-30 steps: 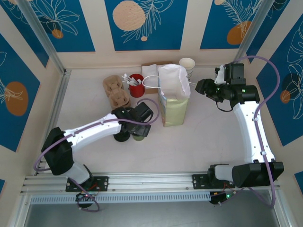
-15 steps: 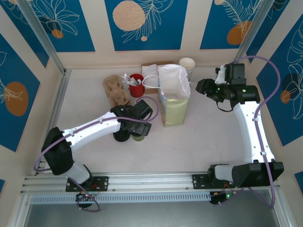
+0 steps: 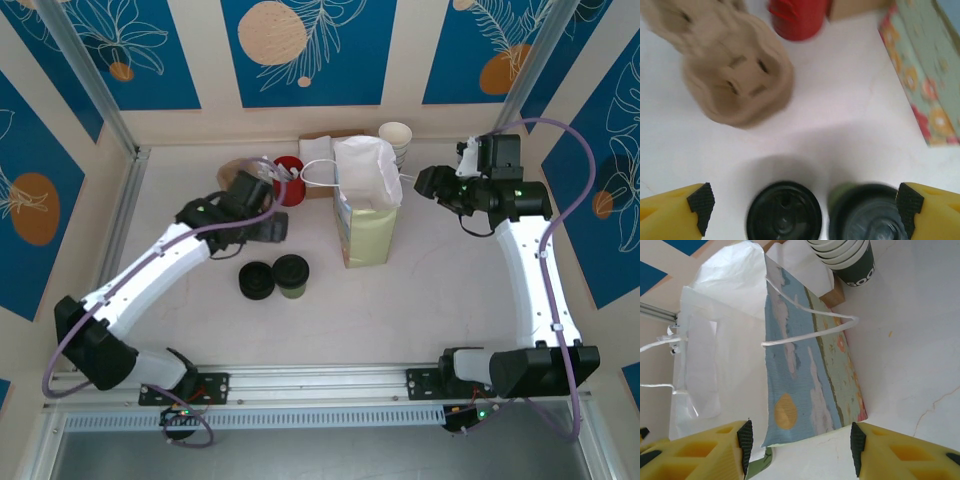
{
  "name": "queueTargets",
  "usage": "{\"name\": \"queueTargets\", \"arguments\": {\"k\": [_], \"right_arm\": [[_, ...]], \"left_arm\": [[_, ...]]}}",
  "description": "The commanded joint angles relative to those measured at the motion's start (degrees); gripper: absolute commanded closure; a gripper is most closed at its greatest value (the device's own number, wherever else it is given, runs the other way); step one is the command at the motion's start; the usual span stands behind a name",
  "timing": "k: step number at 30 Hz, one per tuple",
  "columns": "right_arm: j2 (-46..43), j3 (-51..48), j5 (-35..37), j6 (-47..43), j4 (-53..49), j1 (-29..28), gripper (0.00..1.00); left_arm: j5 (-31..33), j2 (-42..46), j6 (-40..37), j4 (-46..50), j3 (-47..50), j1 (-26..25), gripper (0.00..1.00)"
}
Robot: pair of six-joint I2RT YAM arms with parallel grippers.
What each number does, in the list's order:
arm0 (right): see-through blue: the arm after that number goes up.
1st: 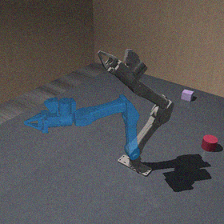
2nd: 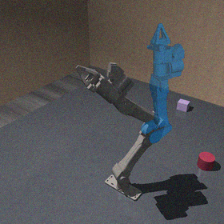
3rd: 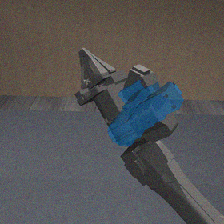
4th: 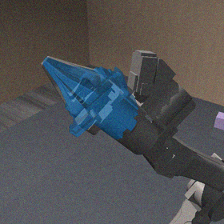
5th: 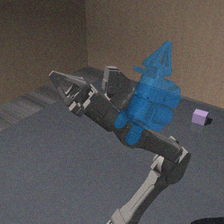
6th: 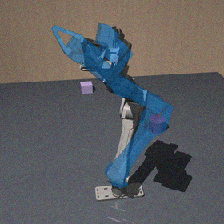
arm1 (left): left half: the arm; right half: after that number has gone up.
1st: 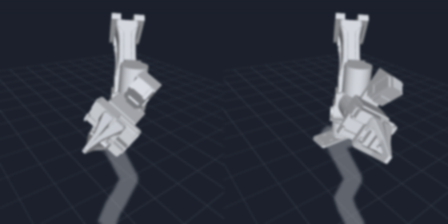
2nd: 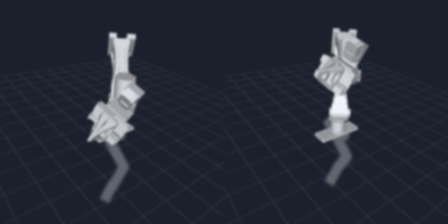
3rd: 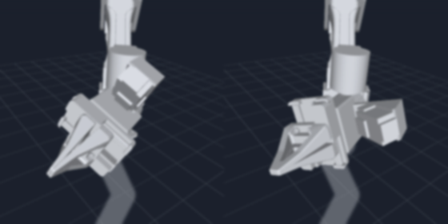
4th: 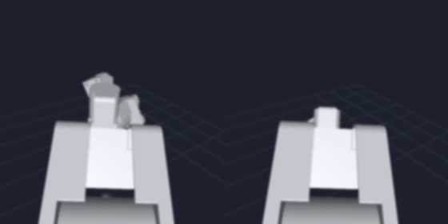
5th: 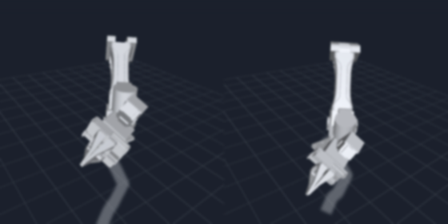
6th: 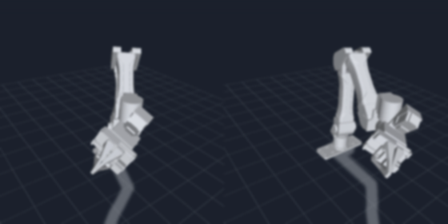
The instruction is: Pack the takeout coffee
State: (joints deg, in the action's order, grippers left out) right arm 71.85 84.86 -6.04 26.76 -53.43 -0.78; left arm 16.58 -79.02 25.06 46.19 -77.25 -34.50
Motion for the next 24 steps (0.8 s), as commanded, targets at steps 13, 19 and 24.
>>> {"name": "queueTargets", "arguments": {"k": [13,19,24], "right_arm": [[-8.52,1.60,-6.60,-0.75,0.53,2.86,0.45],[-10.81,0.11,-8.58,-1.08,-0.75,4.07,0.46],[-11.58,-0.46,-9.35,-1.41,-1.50,5.04,0.46]], "left_arm": [[-26.09,-8.59,6.89,-24.65,7.23,27.51,0.19],[-28.77,-14.87,6.08,-25.33,5.76,30.22,0.25],[-31.72,-17.42,6.04,-25.84,5.78,30.46,0.27]]}}
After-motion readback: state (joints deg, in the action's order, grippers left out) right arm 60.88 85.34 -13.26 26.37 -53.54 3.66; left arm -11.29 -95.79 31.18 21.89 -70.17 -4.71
